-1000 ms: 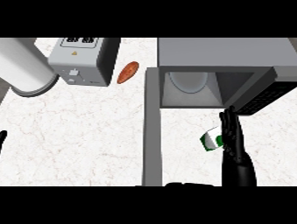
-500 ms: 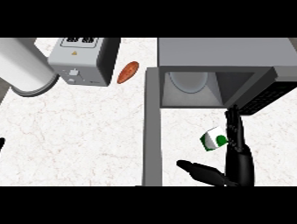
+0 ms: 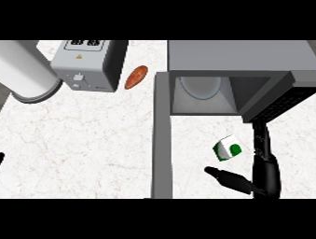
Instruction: Pick up the milk, place it into the microwave and close the microwave
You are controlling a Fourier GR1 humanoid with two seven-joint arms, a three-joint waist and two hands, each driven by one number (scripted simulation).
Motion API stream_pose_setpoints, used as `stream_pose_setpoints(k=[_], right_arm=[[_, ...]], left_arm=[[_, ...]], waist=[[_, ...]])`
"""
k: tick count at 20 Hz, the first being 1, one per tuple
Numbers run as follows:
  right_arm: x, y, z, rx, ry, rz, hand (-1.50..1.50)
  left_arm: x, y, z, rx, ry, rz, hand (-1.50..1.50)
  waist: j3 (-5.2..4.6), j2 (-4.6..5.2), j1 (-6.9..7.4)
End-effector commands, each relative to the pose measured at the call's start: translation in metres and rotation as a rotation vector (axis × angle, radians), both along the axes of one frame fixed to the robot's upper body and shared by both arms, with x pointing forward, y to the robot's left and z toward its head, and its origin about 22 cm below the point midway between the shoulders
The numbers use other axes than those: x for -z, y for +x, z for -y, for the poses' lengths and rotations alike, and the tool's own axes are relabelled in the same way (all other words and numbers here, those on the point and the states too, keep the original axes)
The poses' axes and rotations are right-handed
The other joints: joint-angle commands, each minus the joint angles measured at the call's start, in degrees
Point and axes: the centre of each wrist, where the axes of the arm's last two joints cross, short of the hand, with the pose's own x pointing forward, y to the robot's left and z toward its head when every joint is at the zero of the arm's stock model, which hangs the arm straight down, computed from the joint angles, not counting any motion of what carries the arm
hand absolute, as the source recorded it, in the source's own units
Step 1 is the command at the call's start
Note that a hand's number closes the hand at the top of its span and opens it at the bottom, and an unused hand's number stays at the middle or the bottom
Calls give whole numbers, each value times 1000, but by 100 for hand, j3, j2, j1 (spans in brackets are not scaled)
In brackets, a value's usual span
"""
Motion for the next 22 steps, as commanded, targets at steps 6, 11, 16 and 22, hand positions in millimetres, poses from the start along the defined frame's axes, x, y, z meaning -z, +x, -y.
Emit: stream_pose_setpoints(k=[6,11,16,22], right_arm=[[20,27,48,-17,8,-71,-150],[49,4,32,-47,-22,-106,-150],[69,10,44,-20,-39,-111,-150],[85,15,33,-74,-16,-175,-150]], left_arm=[[6,-13,-3,13,1,-2,-150],[17,-4,-9,-2,-2,-10,-150],[-4,11,-11,2,-23,-14,-150],[8,-8,-10,-3,6,-6,-150]], waist=[[1,2,43],[-1,1,4],[2,7,-7],[0,1,11]])
